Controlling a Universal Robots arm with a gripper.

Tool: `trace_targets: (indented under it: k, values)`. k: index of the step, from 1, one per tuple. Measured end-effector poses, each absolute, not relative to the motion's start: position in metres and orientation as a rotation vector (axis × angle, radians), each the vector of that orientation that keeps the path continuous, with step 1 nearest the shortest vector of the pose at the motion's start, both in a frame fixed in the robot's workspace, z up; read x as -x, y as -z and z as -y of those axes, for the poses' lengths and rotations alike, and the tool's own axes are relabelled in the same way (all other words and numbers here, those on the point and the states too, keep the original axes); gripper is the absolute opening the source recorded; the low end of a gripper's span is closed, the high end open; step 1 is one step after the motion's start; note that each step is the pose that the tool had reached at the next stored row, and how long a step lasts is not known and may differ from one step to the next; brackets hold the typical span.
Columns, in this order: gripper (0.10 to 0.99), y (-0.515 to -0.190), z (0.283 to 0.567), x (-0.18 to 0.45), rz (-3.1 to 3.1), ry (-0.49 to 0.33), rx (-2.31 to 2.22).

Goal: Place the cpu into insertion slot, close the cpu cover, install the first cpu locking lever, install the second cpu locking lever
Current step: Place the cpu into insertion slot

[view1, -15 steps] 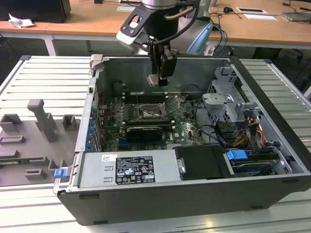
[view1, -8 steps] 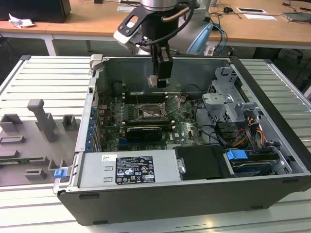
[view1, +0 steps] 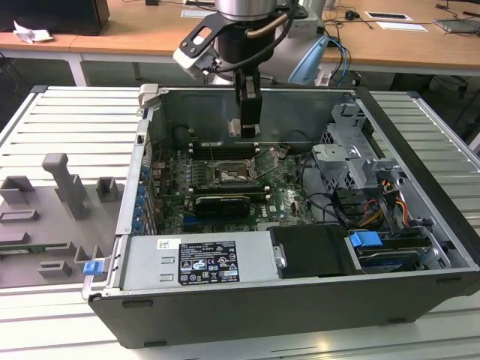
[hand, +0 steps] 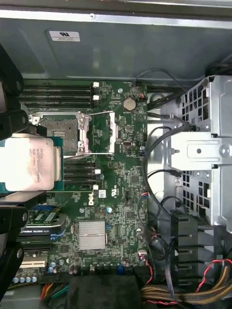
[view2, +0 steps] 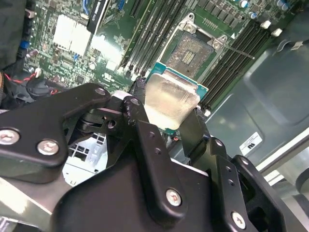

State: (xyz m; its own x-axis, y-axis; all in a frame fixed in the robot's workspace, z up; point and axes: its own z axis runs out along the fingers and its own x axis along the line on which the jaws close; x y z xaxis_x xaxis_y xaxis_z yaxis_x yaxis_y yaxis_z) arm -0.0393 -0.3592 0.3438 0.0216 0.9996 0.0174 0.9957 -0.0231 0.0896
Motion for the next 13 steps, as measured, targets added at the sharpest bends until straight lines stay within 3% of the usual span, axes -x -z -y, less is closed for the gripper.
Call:
trace_targets:
  k: [13]
  values:
    - [0.529,-0.32,0.356,0.04,-2.244,-0.12,-2.125]
